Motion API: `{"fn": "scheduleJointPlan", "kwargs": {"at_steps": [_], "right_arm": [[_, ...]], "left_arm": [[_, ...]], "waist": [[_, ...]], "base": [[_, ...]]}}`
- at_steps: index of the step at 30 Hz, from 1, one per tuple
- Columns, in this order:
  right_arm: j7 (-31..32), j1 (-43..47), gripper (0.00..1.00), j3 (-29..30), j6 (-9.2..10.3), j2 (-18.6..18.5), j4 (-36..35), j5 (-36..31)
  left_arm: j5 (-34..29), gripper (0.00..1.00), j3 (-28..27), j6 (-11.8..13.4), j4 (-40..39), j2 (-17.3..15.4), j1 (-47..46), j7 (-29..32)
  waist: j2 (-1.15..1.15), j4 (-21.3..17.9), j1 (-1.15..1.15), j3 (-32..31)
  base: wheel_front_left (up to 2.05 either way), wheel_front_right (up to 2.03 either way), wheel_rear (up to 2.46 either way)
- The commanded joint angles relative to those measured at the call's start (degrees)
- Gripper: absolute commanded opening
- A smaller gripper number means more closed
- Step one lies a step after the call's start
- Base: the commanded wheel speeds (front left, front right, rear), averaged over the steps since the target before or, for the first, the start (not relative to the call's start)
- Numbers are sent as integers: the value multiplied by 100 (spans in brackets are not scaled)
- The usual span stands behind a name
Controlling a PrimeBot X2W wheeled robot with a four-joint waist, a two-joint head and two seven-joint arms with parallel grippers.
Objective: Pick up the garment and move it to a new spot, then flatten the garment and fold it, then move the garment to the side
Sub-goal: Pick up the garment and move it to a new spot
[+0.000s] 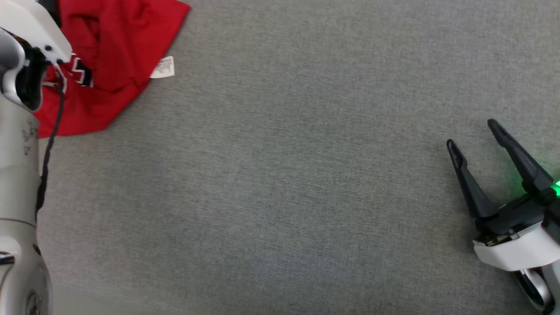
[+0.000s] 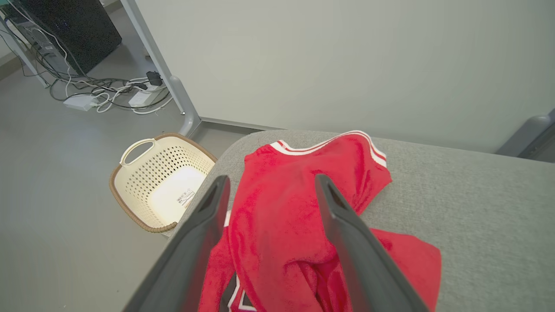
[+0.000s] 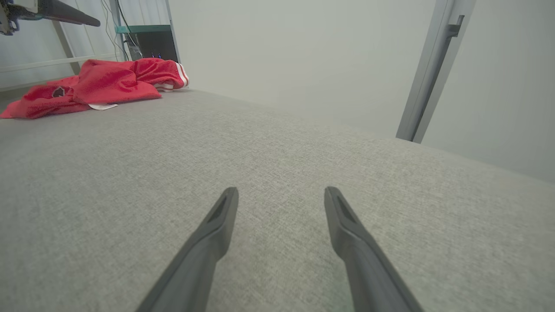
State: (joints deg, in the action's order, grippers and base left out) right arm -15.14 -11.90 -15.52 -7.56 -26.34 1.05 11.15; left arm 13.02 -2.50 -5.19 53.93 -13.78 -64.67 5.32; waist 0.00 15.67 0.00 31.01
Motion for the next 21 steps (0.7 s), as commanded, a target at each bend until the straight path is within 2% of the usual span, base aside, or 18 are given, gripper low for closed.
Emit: {"fn": "scheduleJointPlan", "kwargs": {"at_steps": [1,8,9,10,11,15,21], "right_arm": [[1,-31,100,40,15,-83,55,25],[48,31,100,283,20,-204,36,29],[56,41,100,294,22,-185,45,33],[62,63,100,296,22,-146,103,78],[65,89,100,277,22,-119,167,108],[77,26,100,151,23,-48,298,135],[71,-52,100,0,19,137,343,153]], "left_arm": [[47,100,-30,-38,93,-74,-135,47],[94,100,35,-117,950,-423,-589,411],[93,56,53,-126,1046,-461,-615,433],[70,42,100,-136,1129,-479,-623,441],[52,0,141,-148,1230,-467,-587,452],[25,0,295,-195,1474,-518,-472,301],[89,0,435,-236,1307,-655,-483,-671]], "waist": [[0,-524,0,548],[0,-847,0,966],[0,-875,0,999],[0,-898,0,1022],[0,-908,0,1031],[0,-946,0,1005],[0,-994,0,572]], "base": [[0,0,0],[0,0,0],[0,0,0],[0,0,0],[0,0,0],[0,0,0],[0,0,0]]}}
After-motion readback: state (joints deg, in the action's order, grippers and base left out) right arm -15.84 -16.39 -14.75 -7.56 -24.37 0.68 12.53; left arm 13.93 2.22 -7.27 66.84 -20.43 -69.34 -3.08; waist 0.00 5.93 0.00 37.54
